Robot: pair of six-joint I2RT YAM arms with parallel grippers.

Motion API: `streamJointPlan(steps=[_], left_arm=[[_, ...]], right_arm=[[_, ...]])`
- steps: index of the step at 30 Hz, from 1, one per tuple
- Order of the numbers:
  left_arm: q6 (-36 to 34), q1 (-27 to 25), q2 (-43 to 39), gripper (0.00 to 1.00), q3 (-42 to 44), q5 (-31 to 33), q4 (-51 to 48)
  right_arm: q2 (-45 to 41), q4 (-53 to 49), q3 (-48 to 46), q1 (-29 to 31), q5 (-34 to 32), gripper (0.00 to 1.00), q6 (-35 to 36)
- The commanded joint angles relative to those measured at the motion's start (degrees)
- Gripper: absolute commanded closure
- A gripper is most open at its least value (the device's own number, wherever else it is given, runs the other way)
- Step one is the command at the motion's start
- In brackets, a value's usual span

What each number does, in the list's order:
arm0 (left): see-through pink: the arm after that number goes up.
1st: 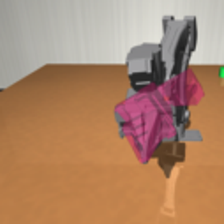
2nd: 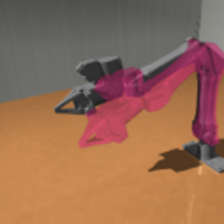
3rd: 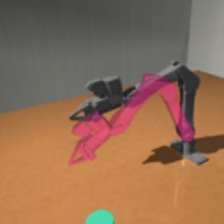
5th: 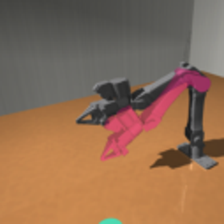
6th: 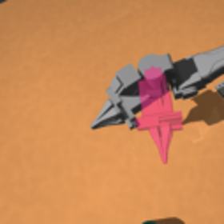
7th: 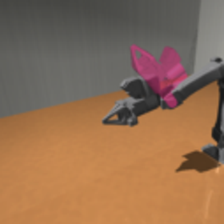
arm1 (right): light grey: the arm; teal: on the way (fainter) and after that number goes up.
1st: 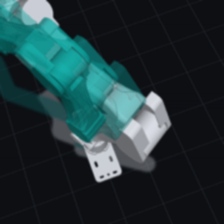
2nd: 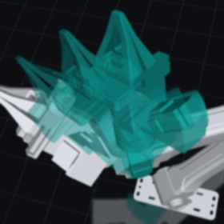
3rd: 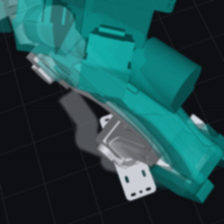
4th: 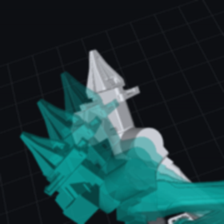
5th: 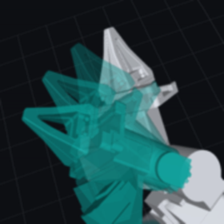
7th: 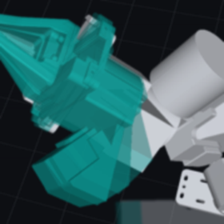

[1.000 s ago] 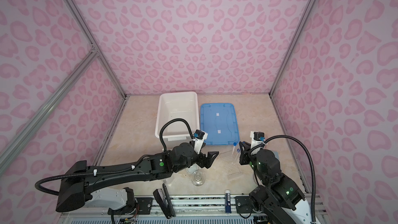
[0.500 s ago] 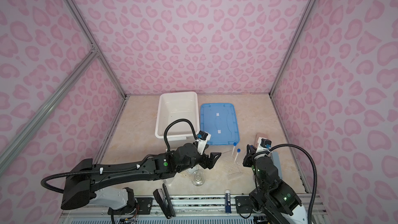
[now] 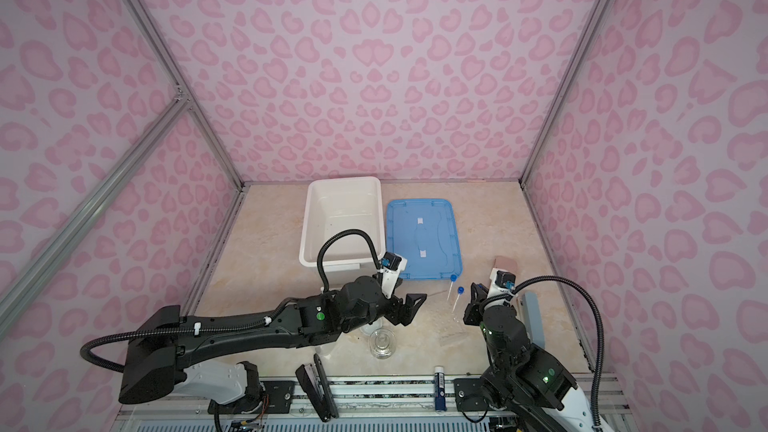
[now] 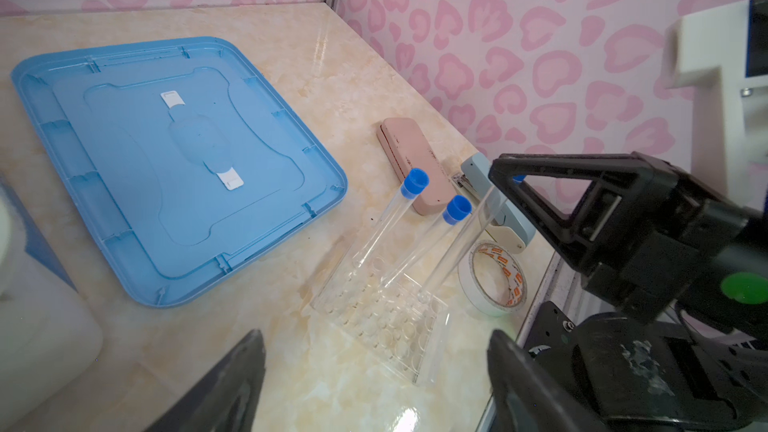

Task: Organize the chemistry lab equipment
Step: 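Carry the blue cap toward the robot with the right gripper while the left holds still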

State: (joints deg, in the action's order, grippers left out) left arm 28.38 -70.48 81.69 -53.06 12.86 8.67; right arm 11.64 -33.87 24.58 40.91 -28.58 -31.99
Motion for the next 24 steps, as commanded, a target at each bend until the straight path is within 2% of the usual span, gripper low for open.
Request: streamJointPlan(steps=[1, 10, 24], left_arm=[[-0.2, 0.1, 0.4, 0.16, -0.7, 0.4, 1.8], [0.0, 0.1, -0.8, 0.16, 0.1, 0.8, 1.1], [0.4, 0.1, -1.2, 0.16, 0.8, 0.8, 1.2]], right_arm=[[0.2, -0.1, -0.3, 0.9, -5.1, 0.85, -1.4], [4.0, -0.7, 0.4, 1.4, -6.9, 0.86, -3.1], [1.9, -3.0, 0.9, 2.9, -7.2, 0.86, -5.8]])
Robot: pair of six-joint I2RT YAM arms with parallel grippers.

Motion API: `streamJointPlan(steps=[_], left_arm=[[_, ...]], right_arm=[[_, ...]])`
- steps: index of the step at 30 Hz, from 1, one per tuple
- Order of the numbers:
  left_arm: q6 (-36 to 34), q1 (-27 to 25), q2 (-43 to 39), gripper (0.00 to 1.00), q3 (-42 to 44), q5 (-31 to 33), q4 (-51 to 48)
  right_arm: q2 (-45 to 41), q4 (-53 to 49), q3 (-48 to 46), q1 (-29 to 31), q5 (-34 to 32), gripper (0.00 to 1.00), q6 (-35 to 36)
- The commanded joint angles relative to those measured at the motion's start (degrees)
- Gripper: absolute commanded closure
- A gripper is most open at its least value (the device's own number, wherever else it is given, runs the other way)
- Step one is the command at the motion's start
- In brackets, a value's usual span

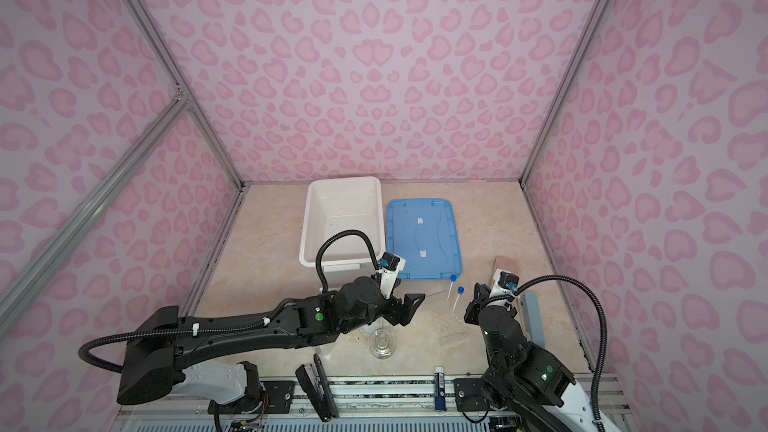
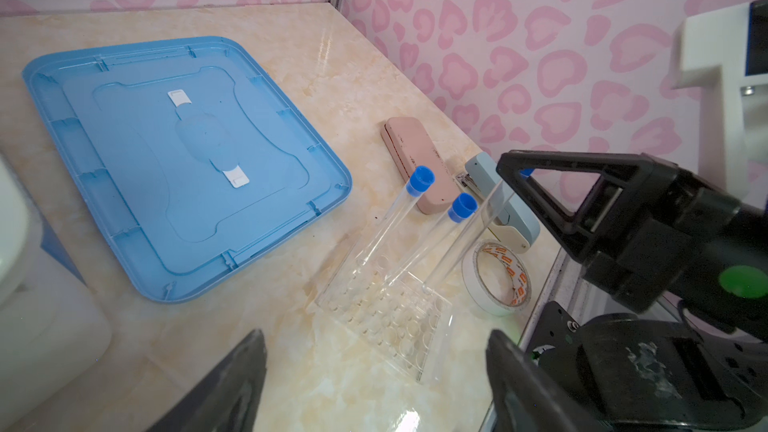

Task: Organize the chemistry lab equipment
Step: 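Carry the blue cap toward the robot with the right gripper while the left holds still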

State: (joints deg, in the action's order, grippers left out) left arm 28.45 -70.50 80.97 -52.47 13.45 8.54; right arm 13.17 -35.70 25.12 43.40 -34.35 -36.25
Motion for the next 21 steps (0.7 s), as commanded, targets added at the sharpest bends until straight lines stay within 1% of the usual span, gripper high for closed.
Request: streamJointPlan(steps=[1, 7, 21], left_arm=[[0.3, 0.0, -0.4, 0.16, 0.1, 0.2, 1.3], [0.4, 0.0, -0.2, 0.16, 0.0, 0.1, 1.4], [0.5, 0.0, -0.4, 0.16, 0.5, 0.6, 1.5]], right_arm=[[0.9, -1.4, 0.5, 0.6, -1.9, 0.86, -1.7], [3.7, -1.8, 0.8, 2.2, -4.6, 0.86, -2.8], [5.5, 1.1, -1.2, 2.8, -5.7, 0.86, -1.0]])
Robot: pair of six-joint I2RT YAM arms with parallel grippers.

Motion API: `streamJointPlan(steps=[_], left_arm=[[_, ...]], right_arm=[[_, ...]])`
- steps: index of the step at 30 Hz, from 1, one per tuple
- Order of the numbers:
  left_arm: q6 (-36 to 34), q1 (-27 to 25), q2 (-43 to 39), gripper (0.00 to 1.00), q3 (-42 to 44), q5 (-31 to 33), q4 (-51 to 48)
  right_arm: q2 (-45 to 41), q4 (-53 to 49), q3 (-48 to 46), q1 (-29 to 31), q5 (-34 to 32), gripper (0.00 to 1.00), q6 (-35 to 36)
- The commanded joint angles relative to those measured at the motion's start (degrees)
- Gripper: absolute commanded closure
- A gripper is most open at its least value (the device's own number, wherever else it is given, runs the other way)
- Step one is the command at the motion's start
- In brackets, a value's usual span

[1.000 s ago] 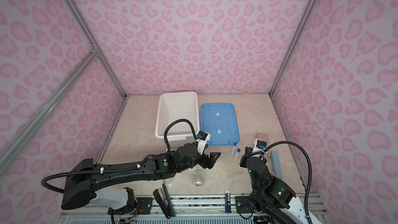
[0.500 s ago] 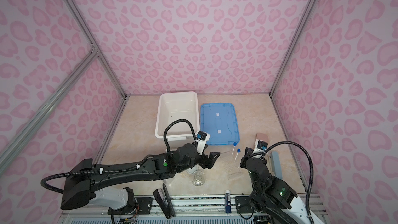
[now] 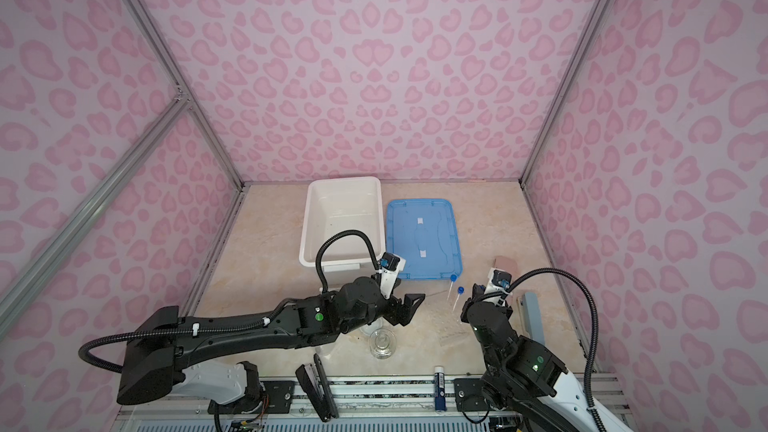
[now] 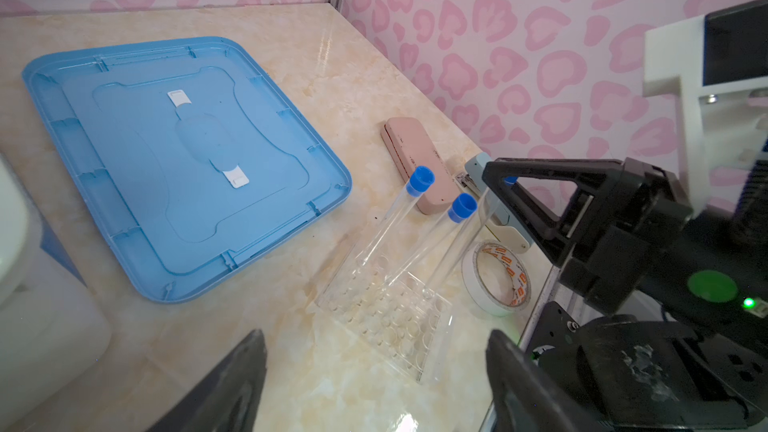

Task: Organize the chemistry lab equipment
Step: 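Carry the blue cap toward the robot with the right gripper while the left holds still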

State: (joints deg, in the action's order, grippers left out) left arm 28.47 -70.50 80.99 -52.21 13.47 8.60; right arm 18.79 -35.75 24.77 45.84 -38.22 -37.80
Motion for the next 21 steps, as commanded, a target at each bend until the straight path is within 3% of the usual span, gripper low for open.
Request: streamJointPlan(steps=[1, 8, 21], left_arm=[[0.4, 0.1, -0.4, 0.16, 0.4, 0.7, 1.5], [0.6, 0.0, 1.5, 0.16, 0.3, 0.3, 1.9], [2.4, 0.0, 3.8, 0.16, 0.1, -1.0, 4.1]], right_arm=[[-0.3, 1.5, -1.1, 0.6, -1.9, 0.86, 0.9], [-4.0, 8.2, -4.3, 2.8, -3.4, 0.85, 7.6], [-4.0, 12.3, -8.3, 10.2, -11.4, 0.86, 10.1]])
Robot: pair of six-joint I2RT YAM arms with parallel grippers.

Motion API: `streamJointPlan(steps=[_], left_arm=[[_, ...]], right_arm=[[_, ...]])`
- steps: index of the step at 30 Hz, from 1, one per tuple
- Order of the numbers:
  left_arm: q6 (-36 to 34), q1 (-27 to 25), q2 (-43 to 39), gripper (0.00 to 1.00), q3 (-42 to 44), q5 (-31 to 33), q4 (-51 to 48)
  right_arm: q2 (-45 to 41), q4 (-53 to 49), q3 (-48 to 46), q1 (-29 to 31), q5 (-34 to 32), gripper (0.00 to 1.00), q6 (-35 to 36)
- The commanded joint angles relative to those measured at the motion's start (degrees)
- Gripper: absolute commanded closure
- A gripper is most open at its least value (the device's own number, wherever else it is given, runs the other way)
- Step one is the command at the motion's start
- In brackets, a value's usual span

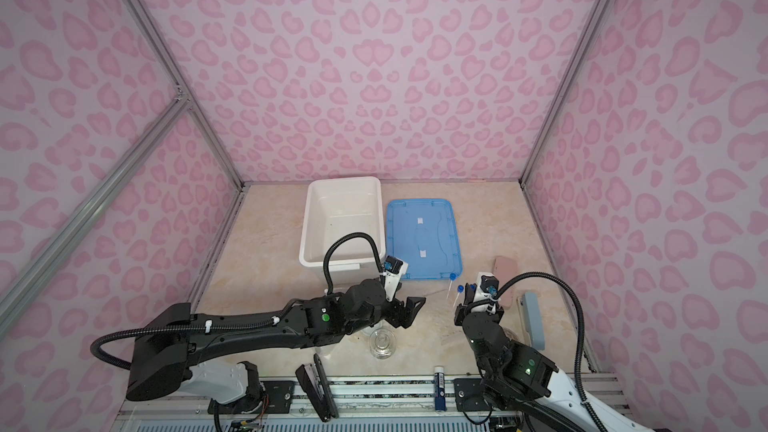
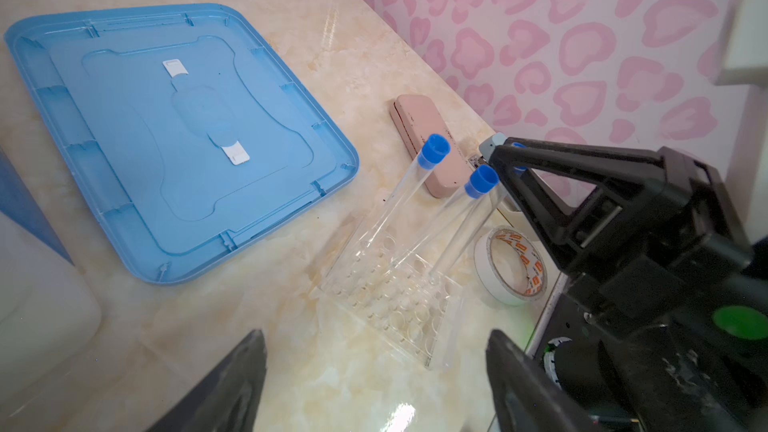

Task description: Organize the chemistry lab equipment

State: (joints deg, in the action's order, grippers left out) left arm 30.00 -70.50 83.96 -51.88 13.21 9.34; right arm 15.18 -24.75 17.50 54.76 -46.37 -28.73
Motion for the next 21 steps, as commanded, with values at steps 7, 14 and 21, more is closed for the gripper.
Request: streamJointPlan(steps=[7, 14, 21], left_arm=[[0.7, 0.0, 2.6, 0.16, -1.9, -1.7, 2.7], [0.5, 0.0, 2.5, 0.16, -3.2, -2.0, 1.9], [-1.0, 0.1, -3.1, 0.16, -8.0, 3.1, -5.6]], right_arm=[[-2.6, 5.5, -4.2, 6.4, -7.2, 0.81, 3.6], [-5.5, 3.7, -4.7, 7.7, -8.8, 0.59, 2.9], [-6.0, 4.1, -0.7, 7.8, -10.8, 0.13, 3.2]])
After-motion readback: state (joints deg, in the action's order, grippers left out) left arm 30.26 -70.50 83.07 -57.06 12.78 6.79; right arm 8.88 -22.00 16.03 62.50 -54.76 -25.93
